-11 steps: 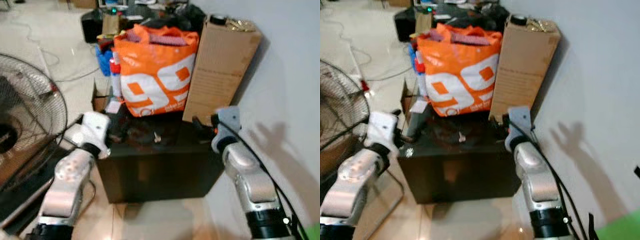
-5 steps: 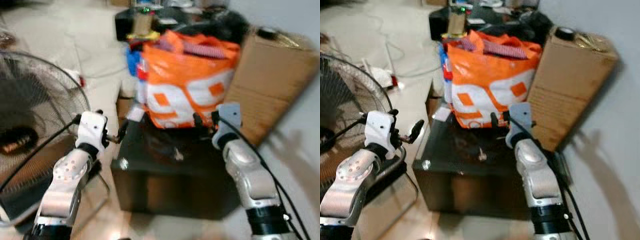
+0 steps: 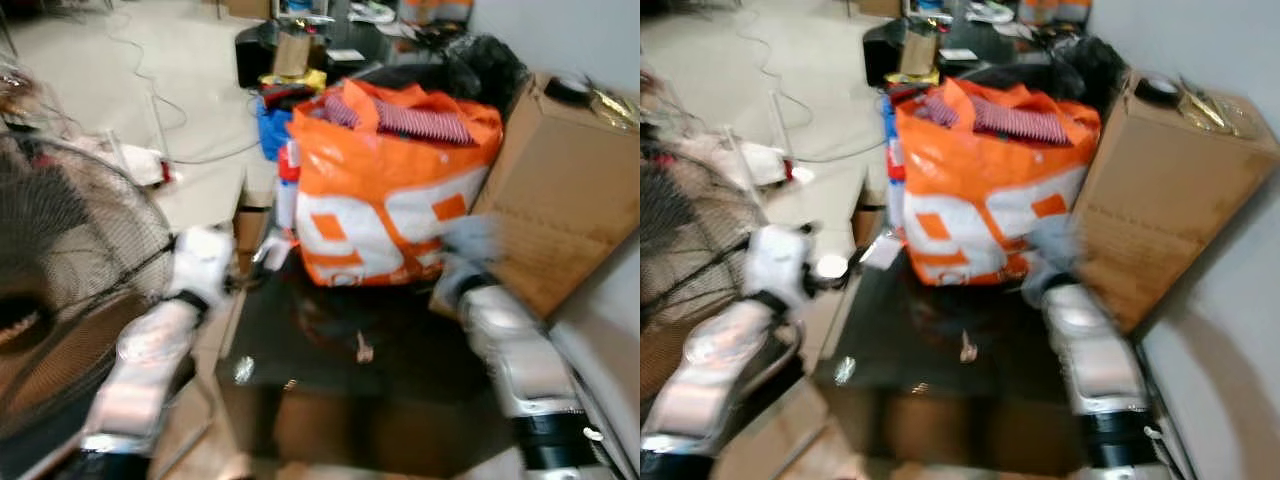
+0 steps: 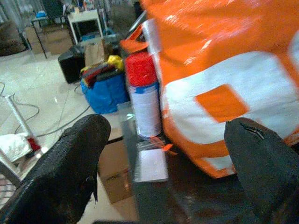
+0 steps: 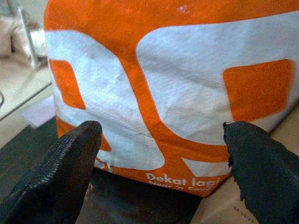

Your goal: Hang keys on a hook

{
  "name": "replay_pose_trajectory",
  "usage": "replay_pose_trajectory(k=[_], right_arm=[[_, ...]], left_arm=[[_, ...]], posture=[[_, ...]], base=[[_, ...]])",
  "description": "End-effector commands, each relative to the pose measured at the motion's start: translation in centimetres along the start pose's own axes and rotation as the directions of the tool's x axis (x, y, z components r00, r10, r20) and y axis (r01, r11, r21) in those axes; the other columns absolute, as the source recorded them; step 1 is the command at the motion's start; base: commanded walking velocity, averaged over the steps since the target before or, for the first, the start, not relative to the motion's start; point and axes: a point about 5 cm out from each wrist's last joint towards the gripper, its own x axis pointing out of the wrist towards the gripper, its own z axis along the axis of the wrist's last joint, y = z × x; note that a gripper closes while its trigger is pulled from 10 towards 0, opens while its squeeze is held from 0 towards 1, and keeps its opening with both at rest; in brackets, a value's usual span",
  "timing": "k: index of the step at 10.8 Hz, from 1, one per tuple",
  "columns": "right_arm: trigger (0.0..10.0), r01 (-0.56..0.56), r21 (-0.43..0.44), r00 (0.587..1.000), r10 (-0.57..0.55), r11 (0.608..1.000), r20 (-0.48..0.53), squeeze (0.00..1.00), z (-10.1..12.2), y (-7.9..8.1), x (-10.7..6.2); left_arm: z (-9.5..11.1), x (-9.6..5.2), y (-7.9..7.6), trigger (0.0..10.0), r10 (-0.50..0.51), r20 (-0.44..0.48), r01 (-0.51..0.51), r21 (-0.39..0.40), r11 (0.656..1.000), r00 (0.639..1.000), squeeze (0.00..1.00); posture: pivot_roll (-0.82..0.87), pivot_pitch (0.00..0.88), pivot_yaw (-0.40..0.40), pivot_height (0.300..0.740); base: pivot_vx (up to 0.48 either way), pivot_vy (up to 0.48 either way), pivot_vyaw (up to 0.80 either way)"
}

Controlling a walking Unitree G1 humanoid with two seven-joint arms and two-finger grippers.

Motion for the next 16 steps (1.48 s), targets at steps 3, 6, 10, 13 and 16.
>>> replay_pose_trajectory(k=[3,6,10,13,16], right_arm=[[10.0,-0.112,-0.068,0.968,0.093,0.991,-0.231,0.00,-2.6,-0.8,-0.1],[10.0,-0.337,-0.148,0.893,0.265,0.930,-0.364,0.00,-4.8,1.9,1.7],[10.0,-0.313,0.028,0.867,0.297,0.949,-0.400,1.00,-8.2,4.3,3.2],[10.0,-0.287,0.181,0.809,0.340,0.941,-0.480,1.00,-11.1,6.8,2.6],[10.0,-0.288,0.233,0.816,0.366,0.929,-0.447,1.00,-11.6,8.2,2.4]], left_arm=[[-0.4,-0.3,-1.8,10.0,-0.165,-0.029,0.165,0.013,0.986,0.986,0.00],[-2.9,-2.5,-3.7,10.0,-0.415,-0.187,0.432,0.061,0.900,0.891,0.00],[-3.5,-4.7,-4.2,10.0,-0.498,-0.250,0.521,0.034,0.853,0.831,0.00],[-3.1,-6.1,-4.5,10.0,-0.548,-0.268,0.568,-0.006,0.823,0.792,0.00],[-3.0,-7.2,-4.8,10.0,-0.565,-0.287,0.583,-0.026,0.812,0.774,0.00]], posture=[[-0.02,0.000,-0.073,0.740],[-0.03,0.000,-0.068,0.740],[-0.01,0.000,-0.049,0.740],[-0.02,0.000,-0.021,0.740],[-0.01,0.000,-0.020,0.740]], base=[[0.000,0.000,0.00],[0.000,0.000,0.00],[0.000,0.000,0.00],[0.000,0.000,0.00],[0.000,0.000,0.00]])
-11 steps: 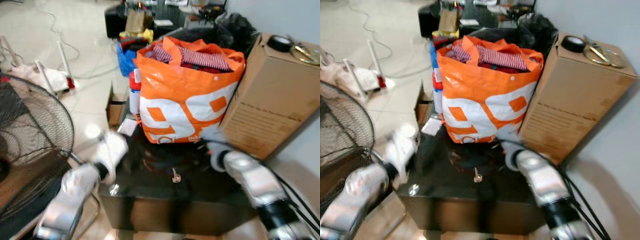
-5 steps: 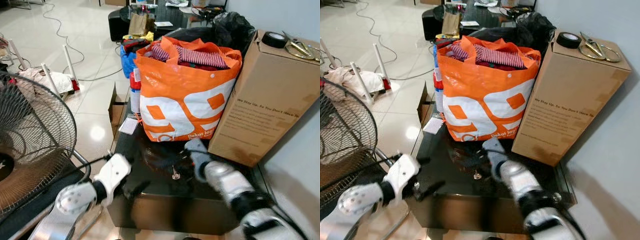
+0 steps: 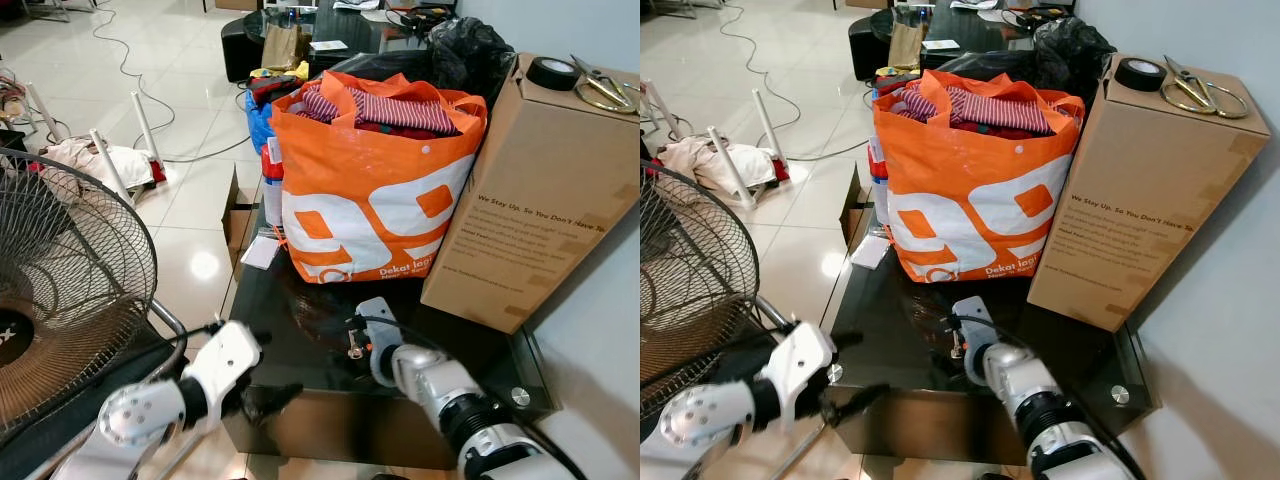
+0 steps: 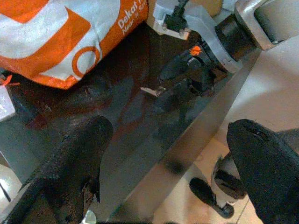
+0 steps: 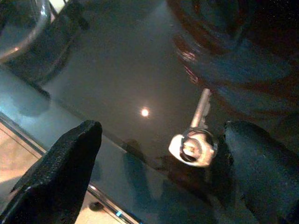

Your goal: Hang keys on a hook

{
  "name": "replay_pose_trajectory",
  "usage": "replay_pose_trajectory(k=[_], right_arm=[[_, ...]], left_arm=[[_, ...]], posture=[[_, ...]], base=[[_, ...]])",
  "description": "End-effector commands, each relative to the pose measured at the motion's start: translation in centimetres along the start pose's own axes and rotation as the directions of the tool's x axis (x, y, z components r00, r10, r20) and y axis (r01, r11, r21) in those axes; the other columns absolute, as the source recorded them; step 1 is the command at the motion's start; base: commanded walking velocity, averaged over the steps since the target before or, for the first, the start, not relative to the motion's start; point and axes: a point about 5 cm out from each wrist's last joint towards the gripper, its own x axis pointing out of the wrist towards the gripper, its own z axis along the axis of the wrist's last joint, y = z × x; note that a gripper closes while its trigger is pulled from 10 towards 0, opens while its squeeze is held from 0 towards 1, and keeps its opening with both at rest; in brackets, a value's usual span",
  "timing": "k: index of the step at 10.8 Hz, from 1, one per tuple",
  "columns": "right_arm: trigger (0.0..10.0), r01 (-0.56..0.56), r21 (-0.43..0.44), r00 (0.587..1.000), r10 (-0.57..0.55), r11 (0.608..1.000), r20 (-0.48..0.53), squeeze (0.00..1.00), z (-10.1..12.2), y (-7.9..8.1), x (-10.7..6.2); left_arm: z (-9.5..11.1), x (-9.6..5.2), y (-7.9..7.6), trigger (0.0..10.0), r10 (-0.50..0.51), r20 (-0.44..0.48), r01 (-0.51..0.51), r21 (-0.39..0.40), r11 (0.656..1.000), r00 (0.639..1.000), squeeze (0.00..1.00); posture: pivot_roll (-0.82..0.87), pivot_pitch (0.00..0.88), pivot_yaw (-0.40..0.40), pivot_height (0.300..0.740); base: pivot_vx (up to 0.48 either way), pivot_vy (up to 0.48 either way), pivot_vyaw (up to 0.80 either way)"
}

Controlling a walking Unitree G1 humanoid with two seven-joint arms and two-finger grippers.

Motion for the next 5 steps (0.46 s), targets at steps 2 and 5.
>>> replay_pose_trajectory(k=[2,5], right_arm=[[10.0,0.067,0.062,0.996,-0.070,0.996,0.049,0.00,0.2,-0.1,0.2],[10.0,0.143,0.121,0.985,-0.153,0.982,0.084,0.00,0.1,0.3,0.7]], left_arm=[[0.3,-0.7,-0.5,10.0,-0.012,-0.003,0.012,-0.006,1.000,1.000,0.00],[0.4,-1.9,-0.8,10.0,0.019,-0.018,-0.019,-0.018,1.000,1.000,0.00]], posture=[[0.01,0.012,-0.029,0.740],[0.05,0.067,-0.042,0.740]], base=[[0.000,0.000,0.00],[0.000,0.000,0.00]])
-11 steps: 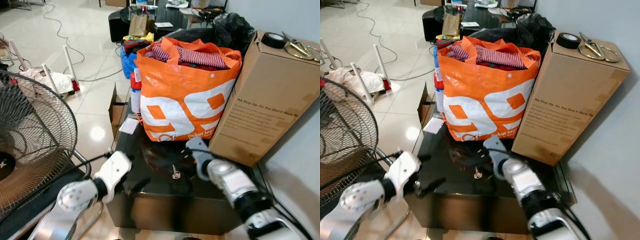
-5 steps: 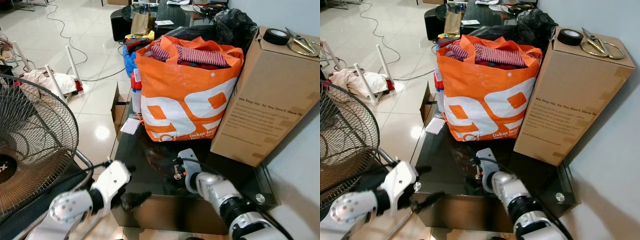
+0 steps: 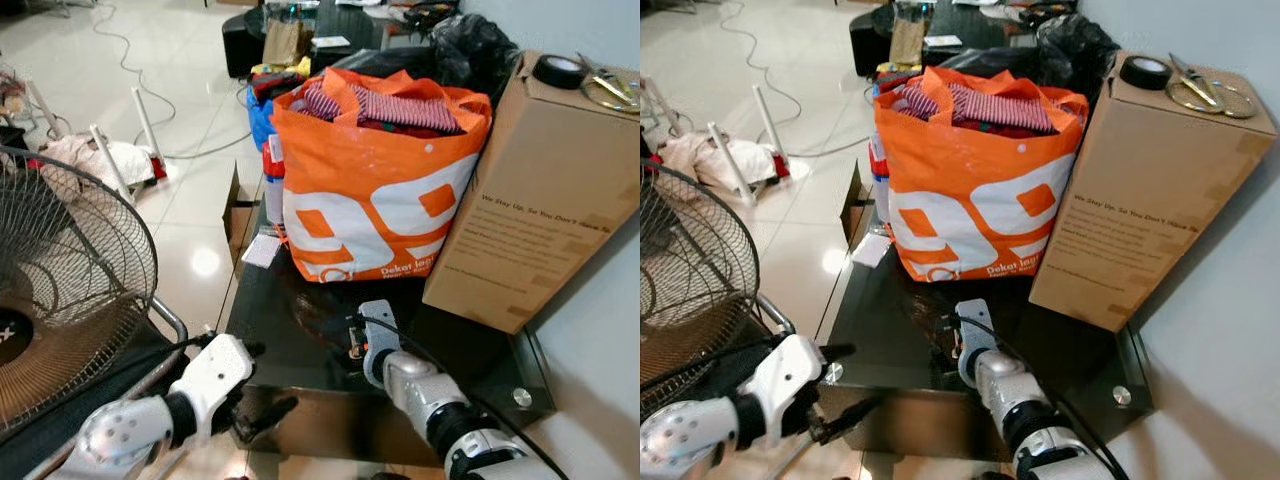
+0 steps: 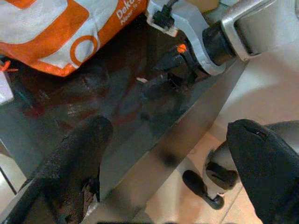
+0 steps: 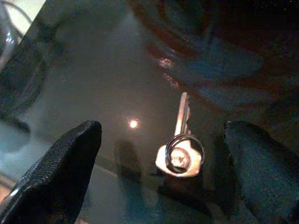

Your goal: Hang keys on a hook

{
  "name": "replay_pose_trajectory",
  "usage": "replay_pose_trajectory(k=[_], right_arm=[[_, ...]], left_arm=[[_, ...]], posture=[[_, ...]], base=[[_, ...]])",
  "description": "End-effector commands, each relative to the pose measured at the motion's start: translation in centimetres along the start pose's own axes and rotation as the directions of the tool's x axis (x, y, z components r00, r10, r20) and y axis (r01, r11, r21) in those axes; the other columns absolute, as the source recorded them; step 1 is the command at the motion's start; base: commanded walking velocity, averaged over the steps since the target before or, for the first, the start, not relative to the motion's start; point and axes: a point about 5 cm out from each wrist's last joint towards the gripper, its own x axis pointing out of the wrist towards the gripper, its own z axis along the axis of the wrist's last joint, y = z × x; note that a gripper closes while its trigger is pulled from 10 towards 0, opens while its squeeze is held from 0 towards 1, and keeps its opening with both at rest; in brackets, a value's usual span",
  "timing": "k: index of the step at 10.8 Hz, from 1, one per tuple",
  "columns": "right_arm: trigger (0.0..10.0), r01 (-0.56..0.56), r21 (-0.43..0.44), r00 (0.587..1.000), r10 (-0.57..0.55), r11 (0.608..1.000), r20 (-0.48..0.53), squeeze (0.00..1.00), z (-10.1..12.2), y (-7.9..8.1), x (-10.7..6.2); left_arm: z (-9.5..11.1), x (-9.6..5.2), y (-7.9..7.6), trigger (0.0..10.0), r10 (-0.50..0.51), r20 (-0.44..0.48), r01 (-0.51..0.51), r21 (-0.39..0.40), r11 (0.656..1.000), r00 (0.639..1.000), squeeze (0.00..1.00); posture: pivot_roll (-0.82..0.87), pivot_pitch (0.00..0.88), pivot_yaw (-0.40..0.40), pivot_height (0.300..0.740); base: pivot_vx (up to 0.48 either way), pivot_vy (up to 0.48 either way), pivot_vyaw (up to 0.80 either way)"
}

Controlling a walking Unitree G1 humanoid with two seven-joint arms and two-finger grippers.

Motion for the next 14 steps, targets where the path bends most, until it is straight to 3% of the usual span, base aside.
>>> replay_pose_trajectory(k=[1,3,4,5,14], right_arm=[[10.0,0.027,0.005,1.000,-0.027,1.000,0.016,0.00,0.40,-0.11,0.10],[10.0,0.024,0.004,1.000,-0.024,1.000,0.004,0.00,0.10,0.28,0.21],[4.5,0.017,0.010,1.000,-0.017,1.000,0.004,0.00,-0.04,0.46,0.25],[0.0,0.016,0.013,1.000,-0.016,1.000,0.003,0.00,-0.18,0.63,0.31],[0.0,0.028,-0.024,1.000,-0.028,0.999,0.007,0.00,0.32,0.11,0.37]], left_arm=[[0.21,-0.52,0.08,10.0,0.017,-0.005,-0.017,0.006,1.000,1.000,0.00],[0.17,-0.86,-0.19,10.0,0.021,-0.013,-0.021,-0.003,1.000,1.000,0.00],[0.20,-0.88,-0.26,10.0,0.020,-0.016,-0.020,-0.007,1.000,1.000,0.00],[0.26,-0.97,-0.32,10.0,0.019,-0.020,-0.019,-0.013,1.000,1.000,0.00],[0.36,-0.56,-0.45,10.0,0.003,-0.022,-0.004,-0.025,1.000,1.000,0.00]], posture=[[0.07,0.077,-0.047,0.740],[0.07,0.081,-0.050,0.740],[0.07,0.081,-0.049,0.740],[0.07,0.084,-0.050,0.740],[0.07,0.059,-0.055,0.740]], base=[[0.000,0.000,0.00],[0.000,0.000,0.00],[0.000,0.000,0.00],[0.000,0.000,0.00],[0.000,0.000,0.00]])
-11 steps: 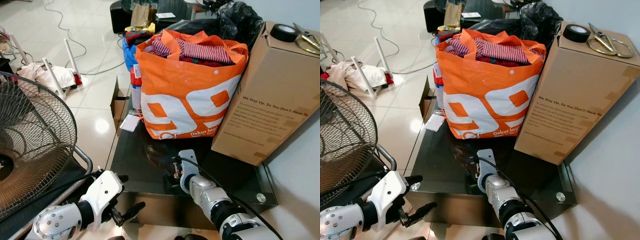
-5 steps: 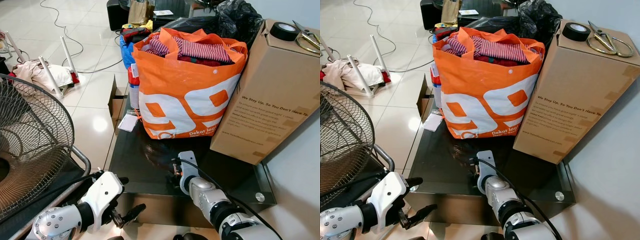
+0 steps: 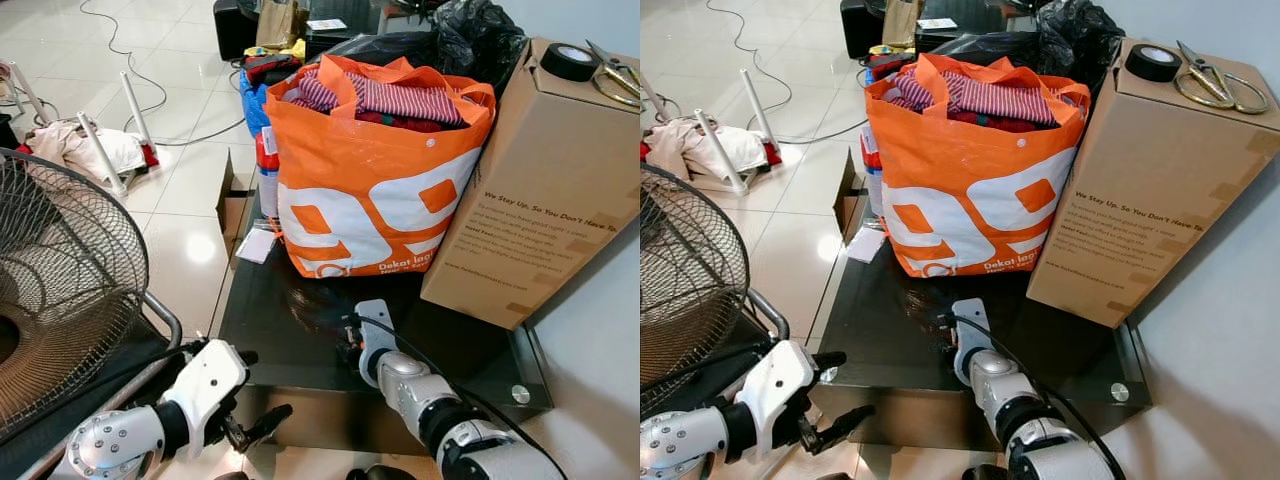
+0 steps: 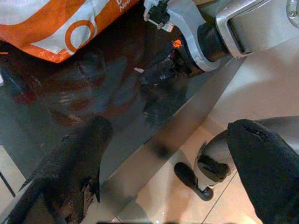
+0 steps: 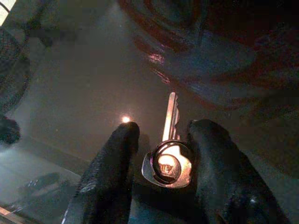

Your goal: Hang keys on a hook

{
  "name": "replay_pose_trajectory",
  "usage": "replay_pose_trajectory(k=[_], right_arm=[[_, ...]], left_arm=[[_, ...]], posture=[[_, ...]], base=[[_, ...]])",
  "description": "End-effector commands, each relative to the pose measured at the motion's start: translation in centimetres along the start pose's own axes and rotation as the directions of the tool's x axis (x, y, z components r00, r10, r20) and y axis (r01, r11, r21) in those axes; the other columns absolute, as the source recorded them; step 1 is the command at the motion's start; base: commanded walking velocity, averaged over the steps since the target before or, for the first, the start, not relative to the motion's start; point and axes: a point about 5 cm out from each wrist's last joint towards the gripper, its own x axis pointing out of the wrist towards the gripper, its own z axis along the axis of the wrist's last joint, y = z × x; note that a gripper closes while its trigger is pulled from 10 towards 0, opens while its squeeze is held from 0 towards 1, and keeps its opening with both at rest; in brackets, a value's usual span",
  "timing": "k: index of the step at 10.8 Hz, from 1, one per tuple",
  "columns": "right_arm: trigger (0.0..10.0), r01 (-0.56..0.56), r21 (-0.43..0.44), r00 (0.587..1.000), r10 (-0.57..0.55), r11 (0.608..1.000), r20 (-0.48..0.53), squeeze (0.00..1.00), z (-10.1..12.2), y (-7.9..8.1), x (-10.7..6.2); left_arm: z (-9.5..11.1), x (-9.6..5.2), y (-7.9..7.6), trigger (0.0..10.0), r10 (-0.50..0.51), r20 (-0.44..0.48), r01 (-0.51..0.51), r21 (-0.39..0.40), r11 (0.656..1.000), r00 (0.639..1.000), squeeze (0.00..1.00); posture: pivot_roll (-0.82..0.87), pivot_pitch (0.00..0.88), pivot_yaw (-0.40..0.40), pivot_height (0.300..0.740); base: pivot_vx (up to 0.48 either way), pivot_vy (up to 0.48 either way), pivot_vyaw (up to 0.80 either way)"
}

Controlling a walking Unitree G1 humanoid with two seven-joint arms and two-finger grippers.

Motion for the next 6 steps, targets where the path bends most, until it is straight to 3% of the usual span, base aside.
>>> replay_pose_trajectory(k=[1,2,3,6], right_arm=[[0.0,0.008,-0.004,1.000,-0.007,1.000,0.009,0.00,0.33,-0.19,0.01],[0.0,0.009,-0.006,1.000,-0.009,1.000,0.011,0.00,0.45,-0.19,0.02],[0.8,0.011,-0.007,1.000,-0.011,1.000,0.012,0.00,0.54,-0.17,0.05],[0.8,0.016,0.003,0.999,-0.016,1.000,0.028,0.00,0.92,-0.35,0.04]], left_arm=[[0.20,0.06,-0.10,10.0,-0.005,0.004,0.005,0.001,1.000,1.000,0.00],[0.24,0.12,-0.02,10.0,-0.003,0.006,0.003,0.002,1.000,1.000,0.00],[0.26,0.22,0.04,10.0,-0.001,0.008,0.001,0.002,1.000,1.000,0.00],[0.33,0.35,0.24,10.0,0.005,0.012,-0.005,0.007,1.000,1.000,0.00]], posture=[[0.07,0.057,-0.056,0.740],[0.07,0.053,-0.056,0.740],[0.07,0.049,-0.057,0.740],[0.07,0.041,-0.056,0.740]], base=[[0.000,0.000,0.00],[0.000,0.000,0.00],[0.000,0.000,0.00],[0.000,0.000,0.00]])
